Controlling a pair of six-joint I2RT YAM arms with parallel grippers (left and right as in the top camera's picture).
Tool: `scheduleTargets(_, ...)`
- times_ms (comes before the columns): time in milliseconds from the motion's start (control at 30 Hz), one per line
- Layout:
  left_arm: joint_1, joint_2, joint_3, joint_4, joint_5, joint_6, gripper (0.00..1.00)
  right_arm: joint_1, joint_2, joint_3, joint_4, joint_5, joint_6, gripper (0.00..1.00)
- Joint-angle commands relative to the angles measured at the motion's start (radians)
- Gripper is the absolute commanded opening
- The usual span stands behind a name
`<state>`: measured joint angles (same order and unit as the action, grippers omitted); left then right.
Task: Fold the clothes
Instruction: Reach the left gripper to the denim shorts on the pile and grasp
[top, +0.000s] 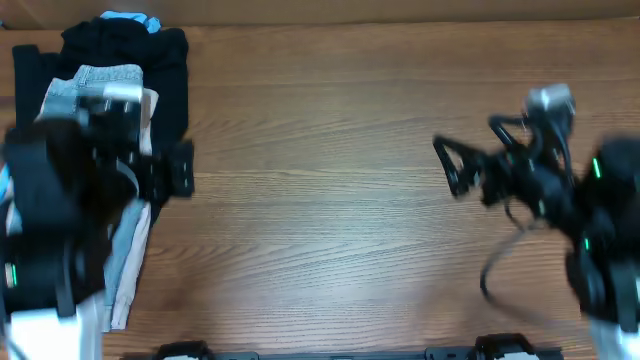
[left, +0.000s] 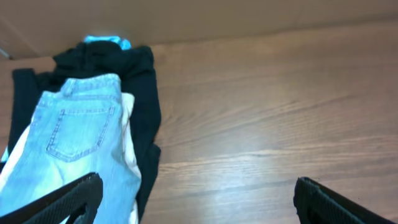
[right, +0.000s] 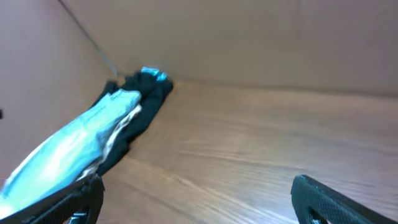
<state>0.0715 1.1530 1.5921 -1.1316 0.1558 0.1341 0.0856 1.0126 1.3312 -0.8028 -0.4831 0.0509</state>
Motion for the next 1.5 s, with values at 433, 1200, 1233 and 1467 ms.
scheduleTargets(433,0.124,0.563,0.245,0.230,-0.236,0.060,1.00,0.010,0.580,0.069,0.068,-0.300,0.056,1.00)
scheduleTargets(1200,0.528,0.969,0.245,0.502,0.029,0.459,0.97,0.154,0.768,0.069,0.103,-0.066,0.053,1.00)
scheduleTargets(1233,0.531,0.990,0.245,0.508,0.029,0.465,0.97,0.155,0.767,0.069,0.103,-0.066,0.053,1.00)
scheduleTargets(1467,0.532,1.110,0.245,0.540,0.029,0.502,0.97,0.155,0.768,0.069,0.103,-0.048,0.053,1.00)
